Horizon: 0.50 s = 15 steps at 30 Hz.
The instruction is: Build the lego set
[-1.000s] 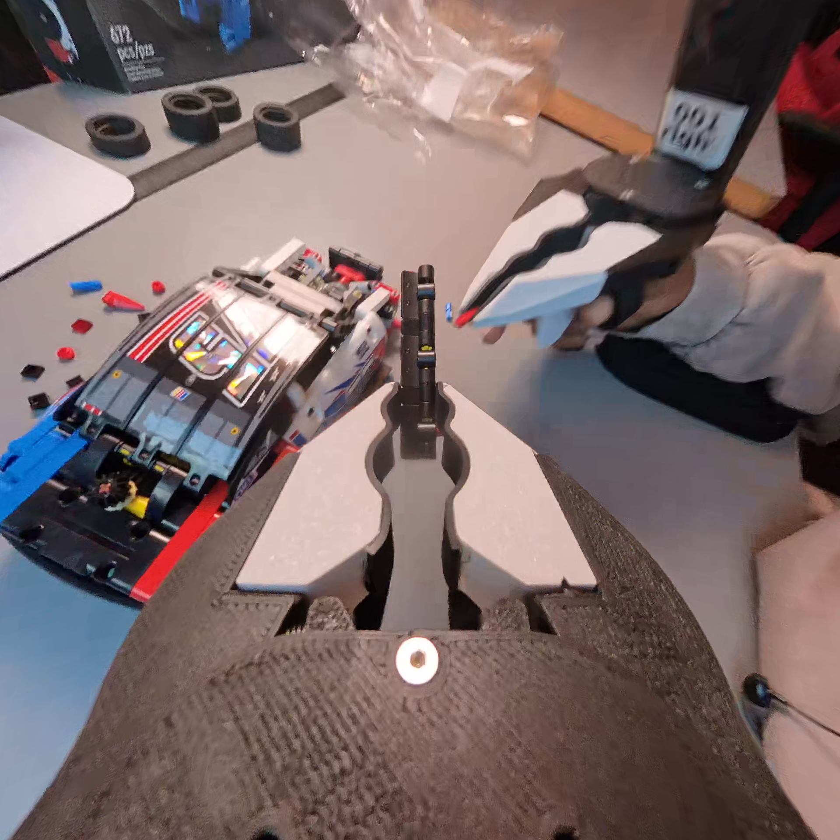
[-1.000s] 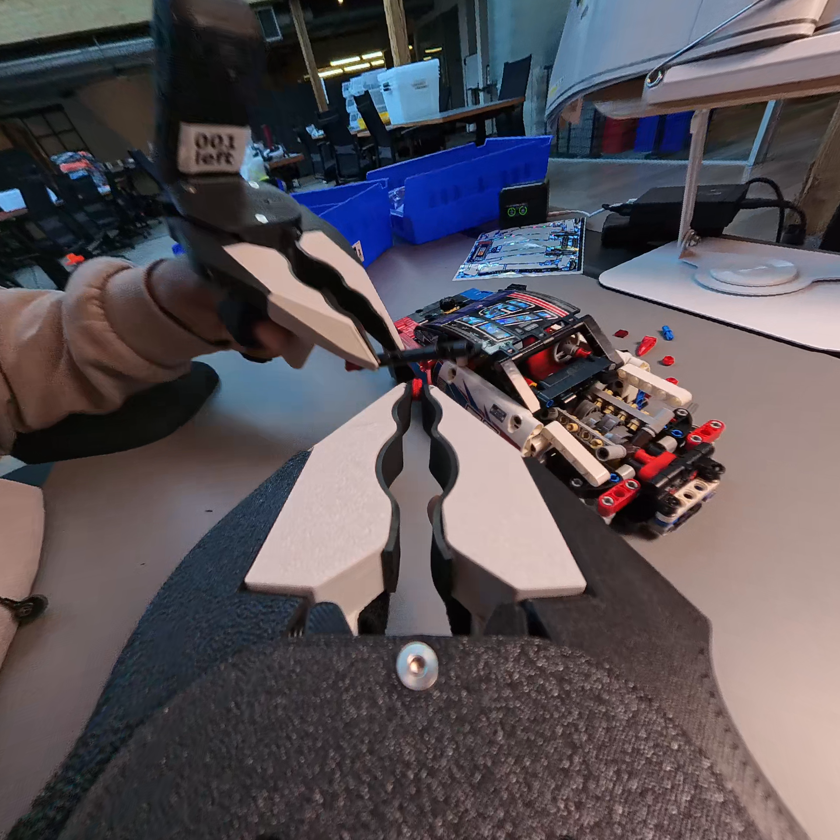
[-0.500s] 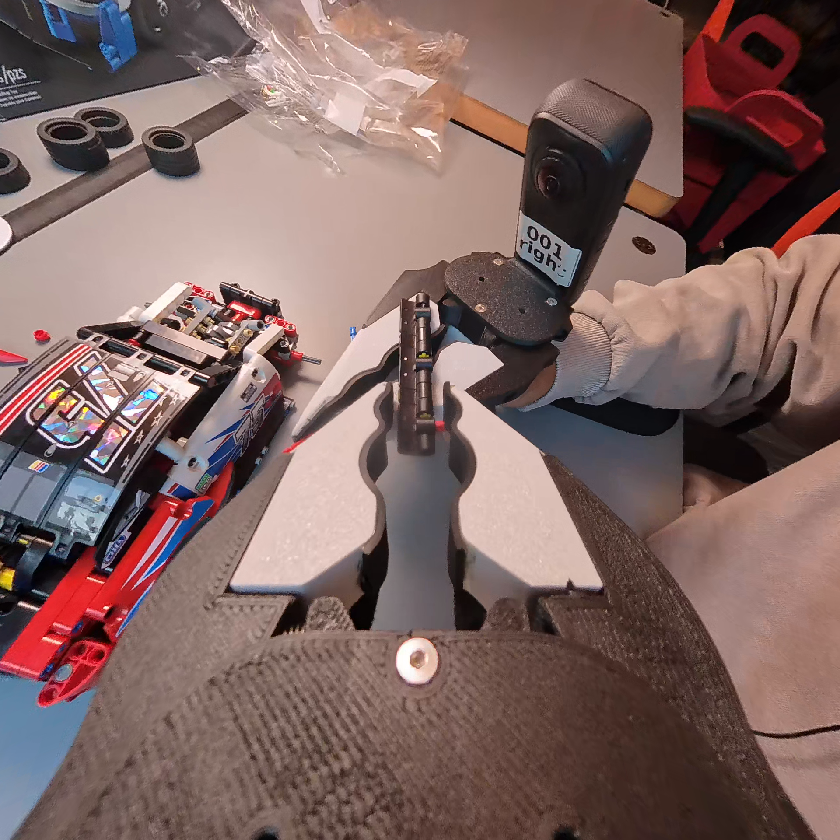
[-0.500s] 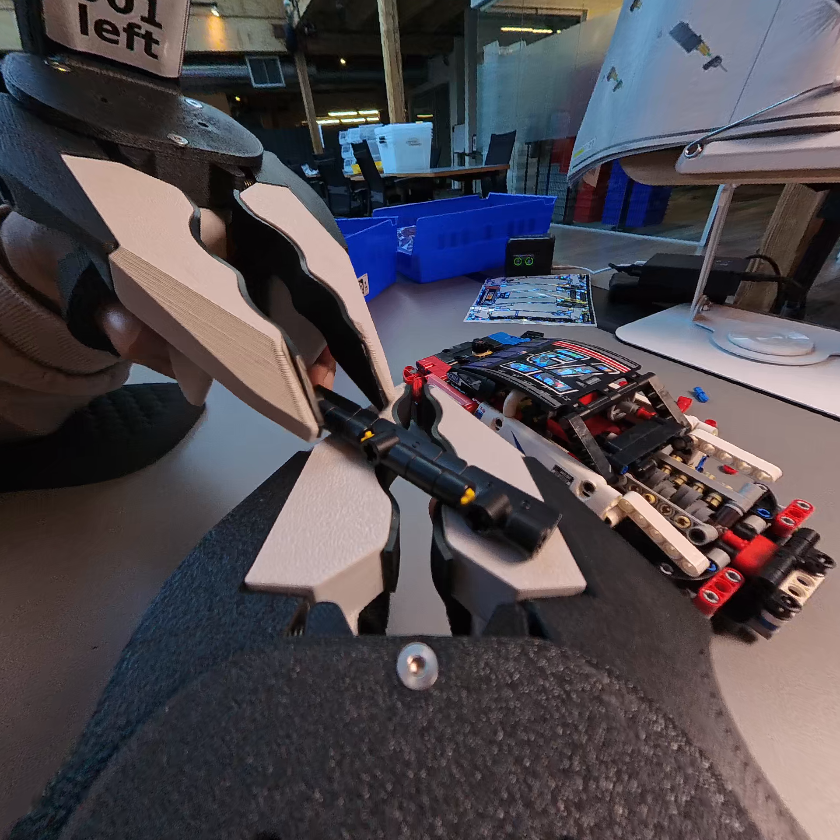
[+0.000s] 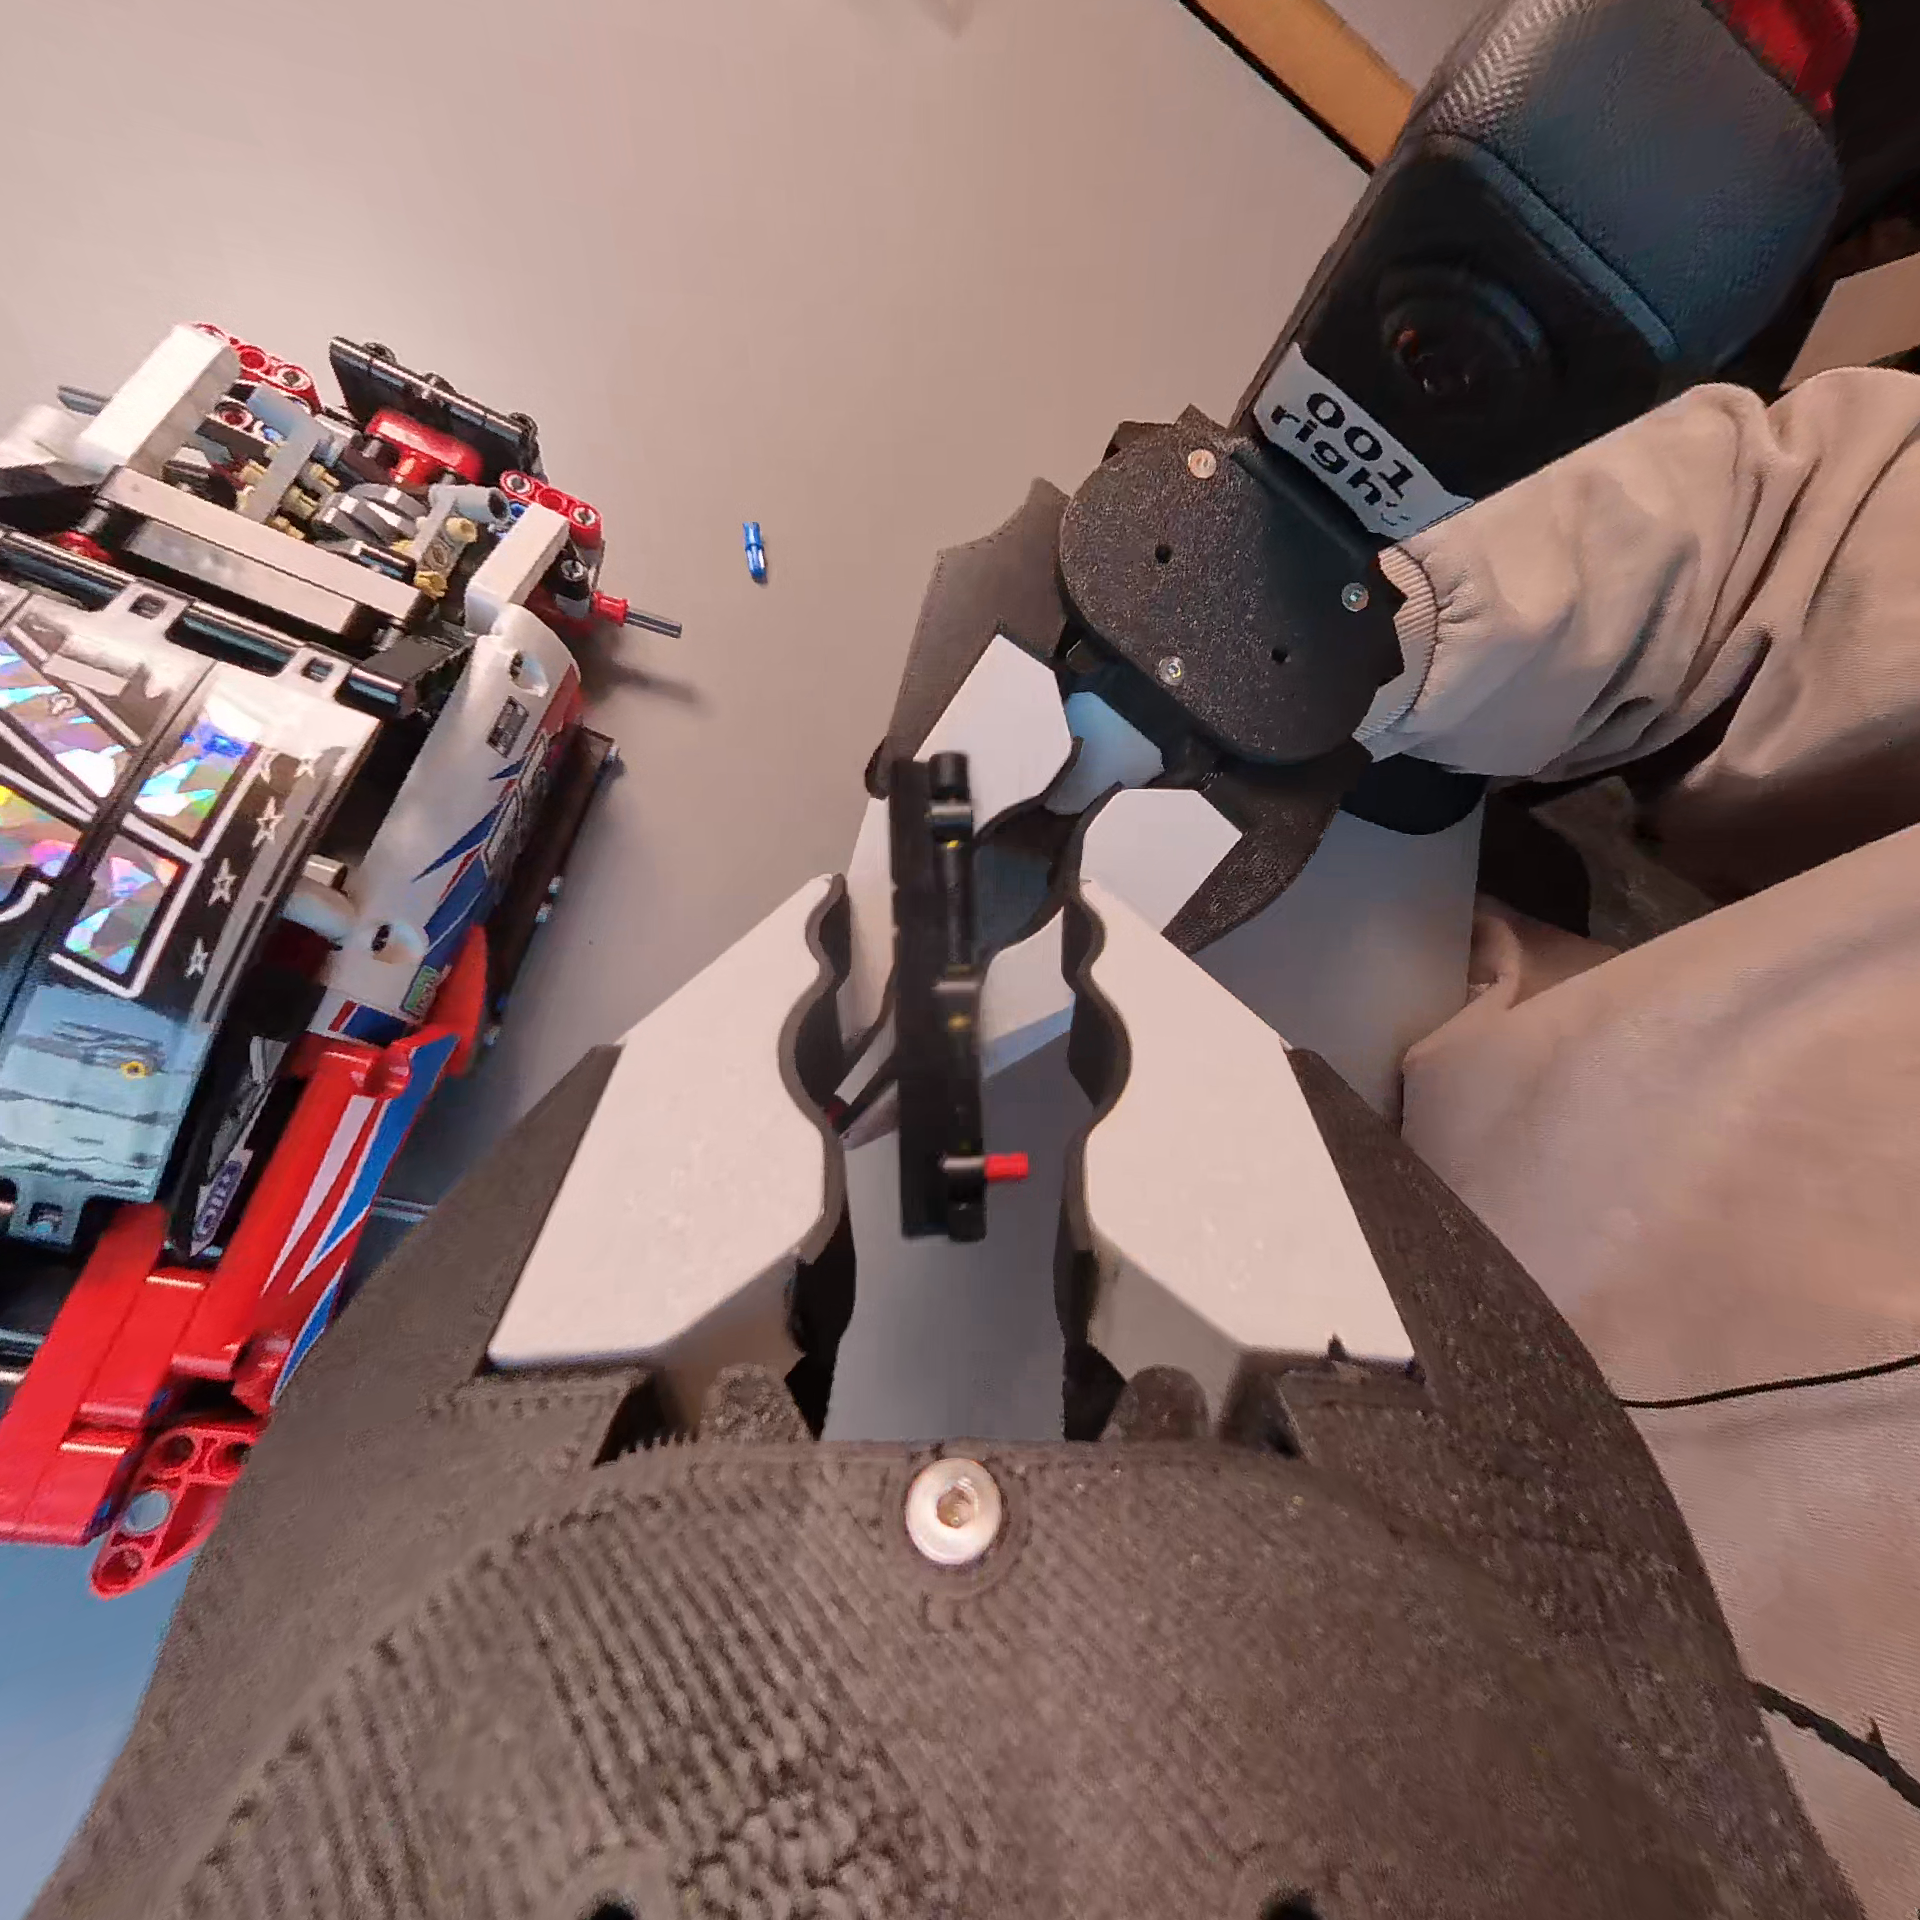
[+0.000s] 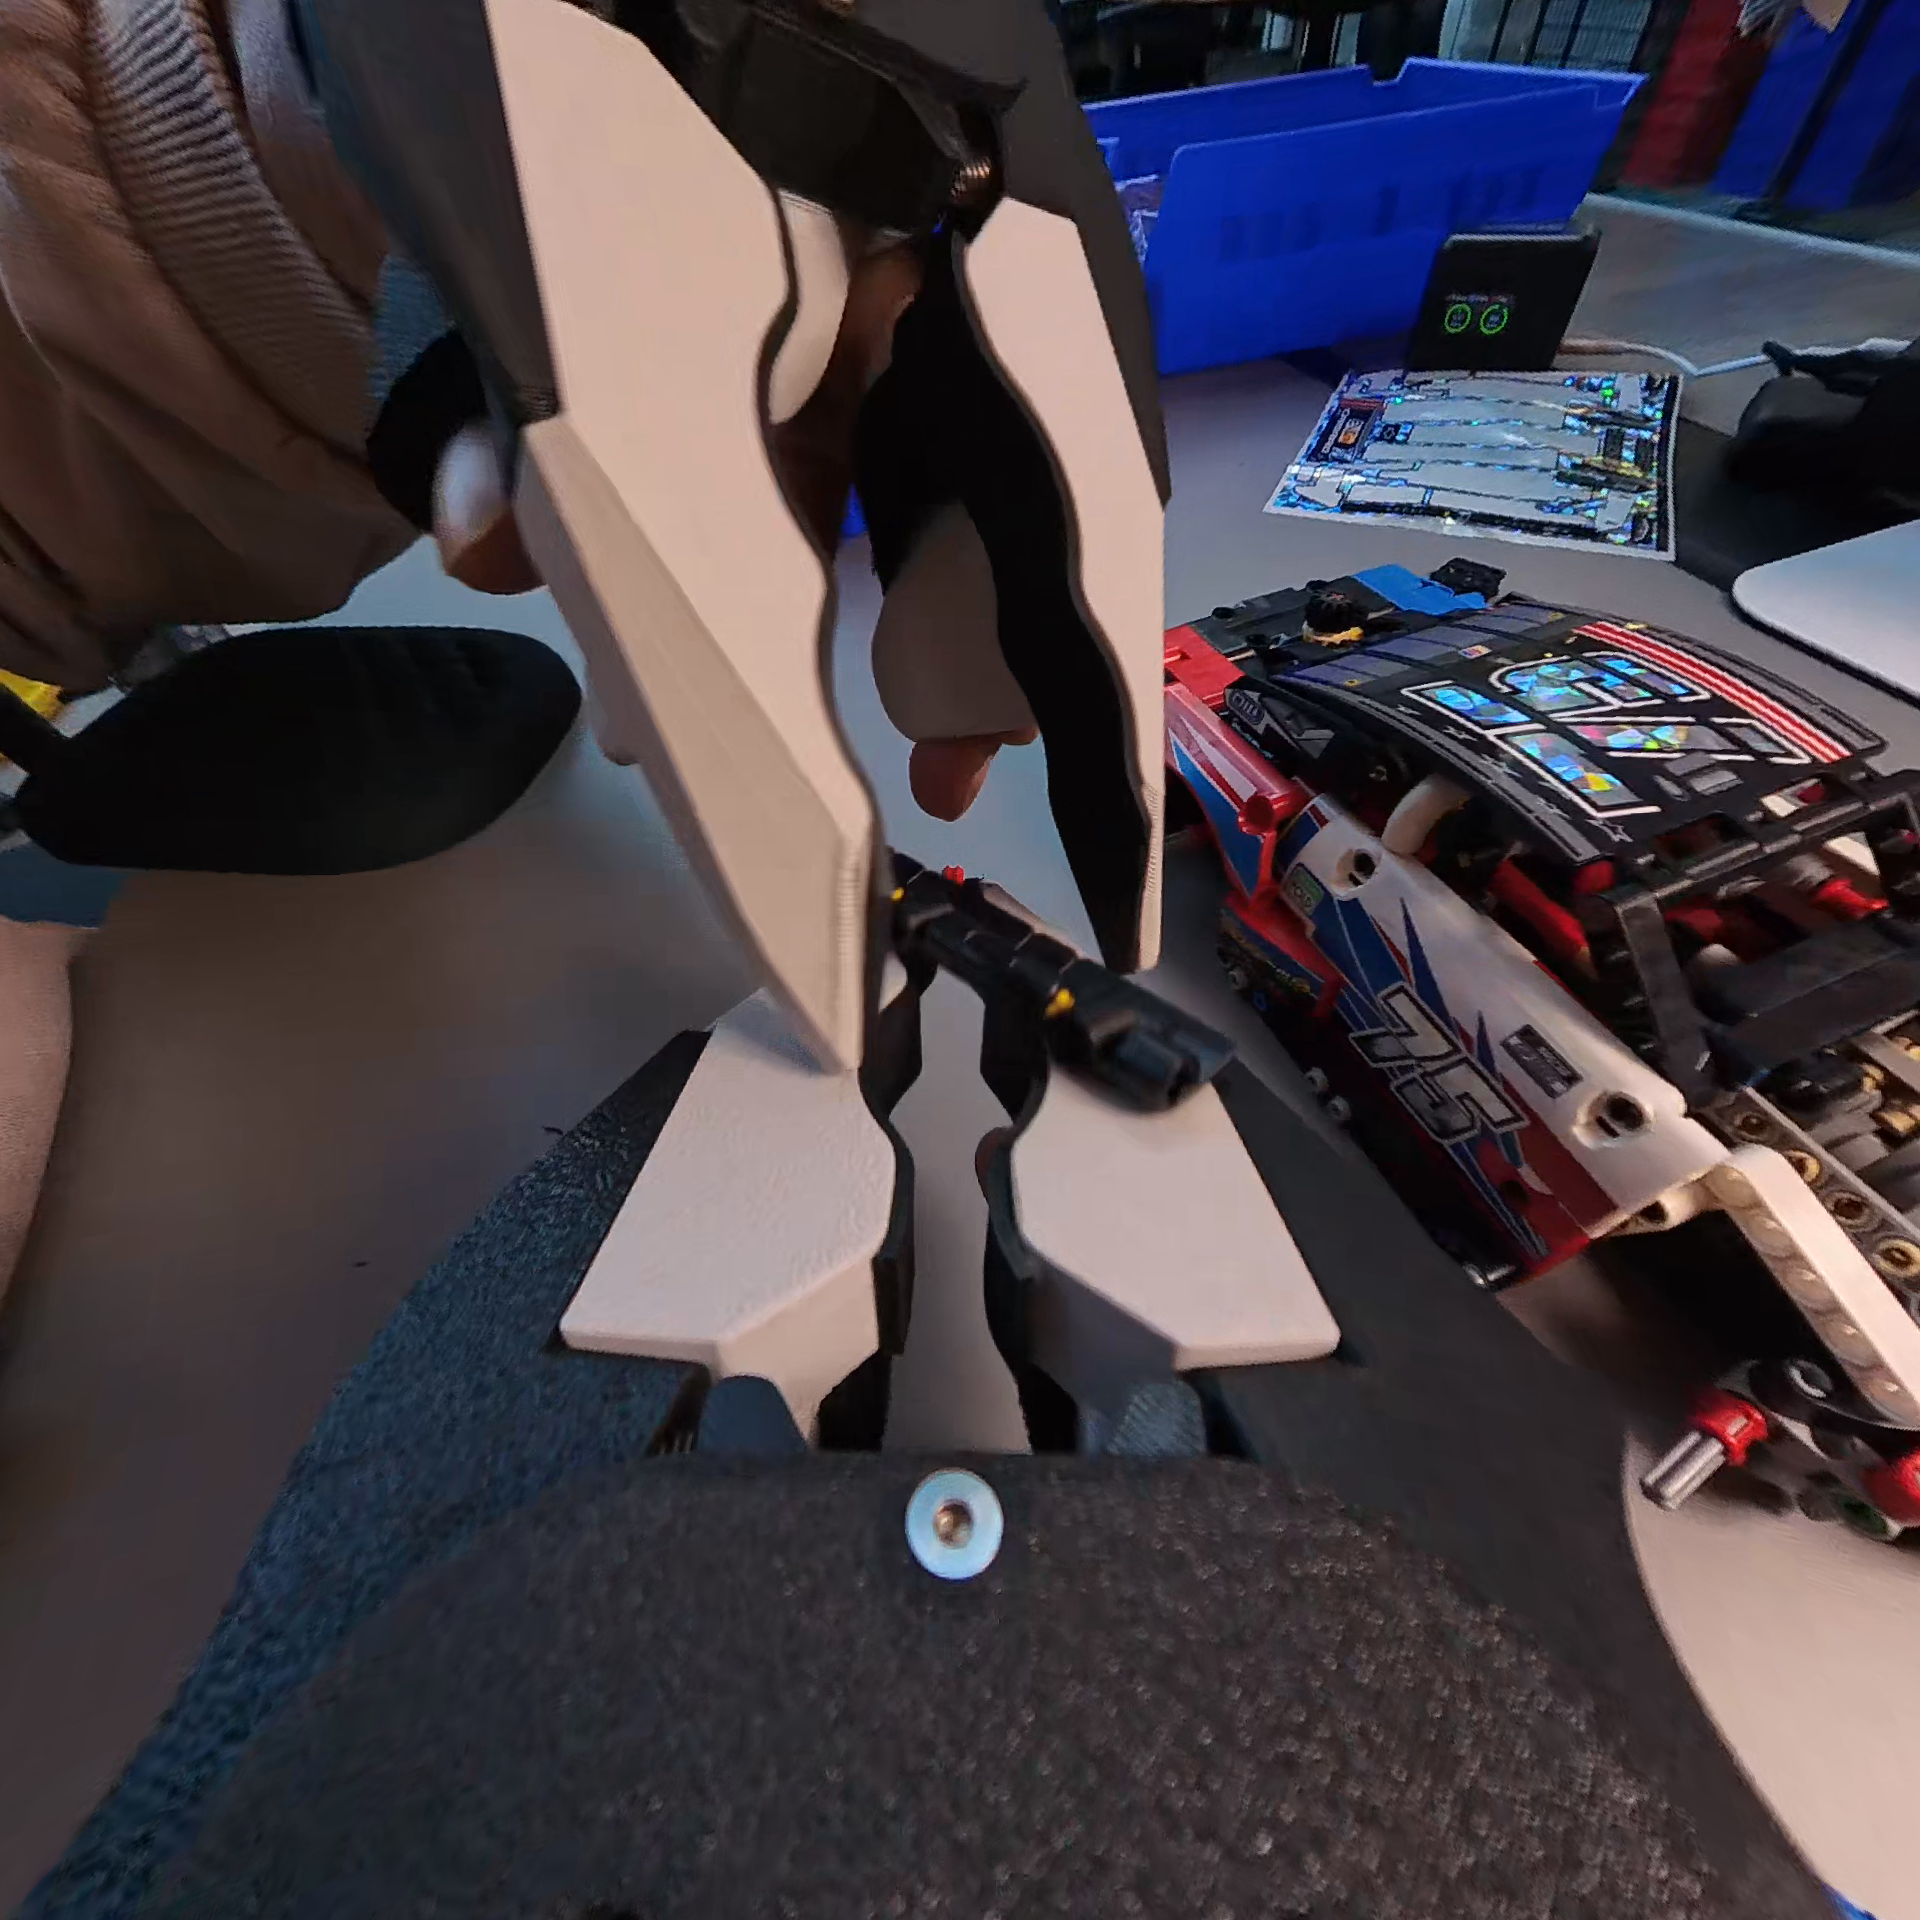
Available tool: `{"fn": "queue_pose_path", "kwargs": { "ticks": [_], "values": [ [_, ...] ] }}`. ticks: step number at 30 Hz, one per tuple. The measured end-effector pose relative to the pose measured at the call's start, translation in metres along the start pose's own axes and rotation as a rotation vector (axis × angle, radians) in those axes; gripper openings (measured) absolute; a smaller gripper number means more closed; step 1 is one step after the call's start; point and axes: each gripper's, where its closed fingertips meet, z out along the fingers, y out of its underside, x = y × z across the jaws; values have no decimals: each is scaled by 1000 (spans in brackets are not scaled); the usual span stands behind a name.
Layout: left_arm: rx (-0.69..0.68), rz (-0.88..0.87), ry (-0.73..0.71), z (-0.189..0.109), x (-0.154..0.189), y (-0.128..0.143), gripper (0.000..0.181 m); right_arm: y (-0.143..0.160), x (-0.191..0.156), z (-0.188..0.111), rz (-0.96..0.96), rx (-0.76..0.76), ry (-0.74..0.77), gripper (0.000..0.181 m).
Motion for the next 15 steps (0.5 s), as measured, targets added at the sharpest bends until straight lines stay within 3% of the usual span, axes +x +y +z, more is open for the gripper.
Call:
{"fn": "queue_pose_path", "kwargs": {
  "ticks": [1,8,15],
  "values": [
    [3,0,-20,-1,-5,-1,23,-4,-3,-2,2,32,-13,1],
    [37,-132,170,-5,8,4,24,-22,-24,-10,38,168,-139,1],
    [141,-201,263,-8,12,3,24,-25,-29,-13,45,172,-194,2]
  ]
}}
